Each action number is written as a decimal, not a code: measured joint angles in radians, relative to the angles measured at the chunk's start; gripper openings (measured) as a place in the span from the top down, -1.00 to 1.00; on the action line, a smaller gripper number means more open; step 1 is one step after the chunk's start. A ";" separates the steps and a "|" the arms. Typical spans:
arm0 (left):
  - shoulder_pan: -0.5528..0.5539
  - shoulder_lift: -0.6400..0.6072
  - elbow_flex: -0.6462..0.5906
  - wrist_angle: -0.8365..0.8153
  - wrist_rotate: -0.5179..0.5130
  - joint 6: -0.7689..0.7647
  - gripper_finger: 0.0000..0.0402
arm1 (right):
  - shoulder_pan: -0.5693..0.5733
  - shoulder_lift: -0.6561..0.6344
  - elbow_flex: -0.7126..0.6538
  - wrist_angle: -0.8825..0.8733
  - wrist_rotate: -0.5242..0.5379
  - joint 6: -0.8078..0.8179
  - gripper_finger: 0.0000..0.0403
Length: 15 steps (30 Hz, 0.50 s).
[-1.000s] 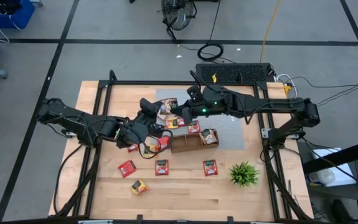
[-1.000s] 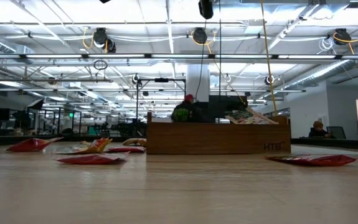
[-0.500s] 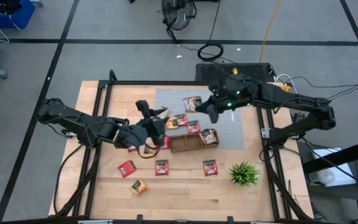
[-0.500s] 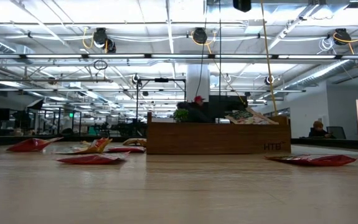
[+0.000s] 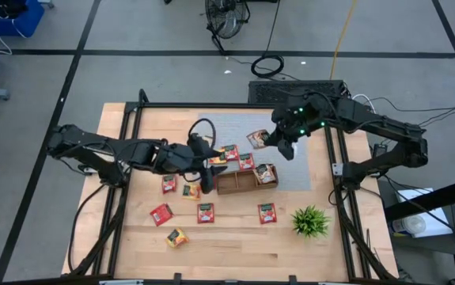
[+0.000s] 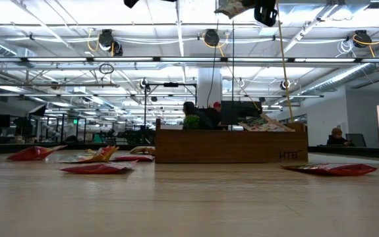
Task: Pick & Place Tea
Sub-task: Put the brown tea bag into the right section of the wooden organizer
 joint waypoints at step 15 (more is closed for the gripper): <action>-0.009 0.001 0.000 0.020 0.125 -0.076 -0.17 | 0.074 0.238 0.292 -0.612 0.186 -0.375 1.00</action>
